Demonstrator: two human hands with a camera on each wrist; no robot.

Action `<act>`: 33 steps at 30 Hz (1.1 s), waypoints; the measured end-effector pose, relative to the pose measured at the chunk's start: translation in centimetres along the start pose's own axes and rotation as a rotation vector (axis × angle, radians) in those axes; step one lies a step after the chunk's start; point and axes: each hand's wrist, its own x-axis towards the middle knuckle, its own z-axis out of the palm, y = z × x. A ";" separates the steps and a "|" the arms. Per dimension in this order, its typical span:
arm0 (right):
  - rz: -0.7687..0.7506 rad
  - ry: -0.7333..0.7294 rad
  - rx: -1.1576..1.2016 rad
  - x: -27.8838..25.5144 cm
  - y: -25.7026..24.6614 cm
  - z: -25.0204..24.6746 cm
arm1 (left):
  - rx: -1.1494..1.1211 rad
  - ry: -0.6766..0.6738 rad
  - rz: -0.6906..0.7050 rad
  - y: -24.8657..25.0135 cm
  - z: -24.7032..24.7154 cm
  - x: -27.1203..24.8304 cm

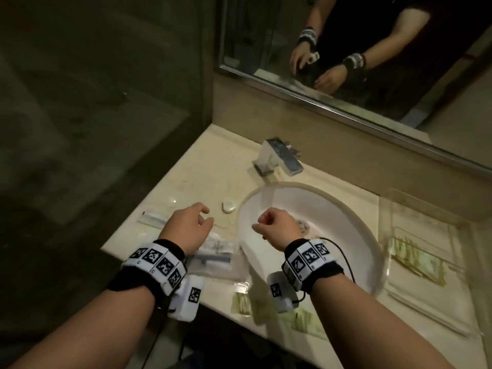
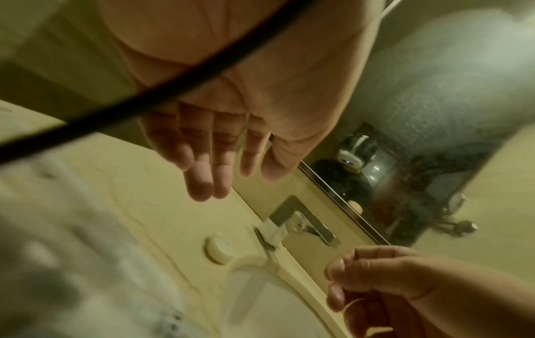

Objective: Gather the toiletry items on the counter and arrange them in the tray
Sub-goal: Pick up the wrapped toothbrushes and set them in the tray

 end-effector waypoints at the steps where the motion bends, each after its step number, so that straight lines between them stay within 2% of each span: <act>1: -0.023 -0.025 -0.031 0.2 -0.6 0.9 | -0.012 0.010 -0.027 -1.0 -0.8 -0.1; 10: -0.139 -0.204 -0.371 2.6 -4.4 9.9 | -0.074 0.097 -0.203 -8.5 -5.6 -2.7; 13: -0.144 -0.185 -0.454 3.3 -5.2 12.5 | -0.094 0.106 -0.251 -10.2 -6.6 -3.5; 17: -0.133 -0.131 -0.677 4.5 -5.4 14.5 | -0.095 0.125 -0.271 -11.6 -7.3 -4.4; 21: -0.106 -0.145 -0.743 5.4 -5.6 14.7 | -0.125 0.123 -0.293 -12.1 -7.7 -4.9; 28: -0.186 -0.041 -0.531 4.6 -8.2 11.7 | -0.165 0.141 -0.260 -11.3 -7.6 -3.9; 30: -0.266 -0.037 -0.517 4.1 -9.1 10.3 | -0.157 0.193 -0.197 -10.7 -7.5 -3.3; 33: -0.439 -0.067 -0.599 3.2 -10.5 8.5 | -0.043 0.336 -0.029 -9.3 -7.4 -2.4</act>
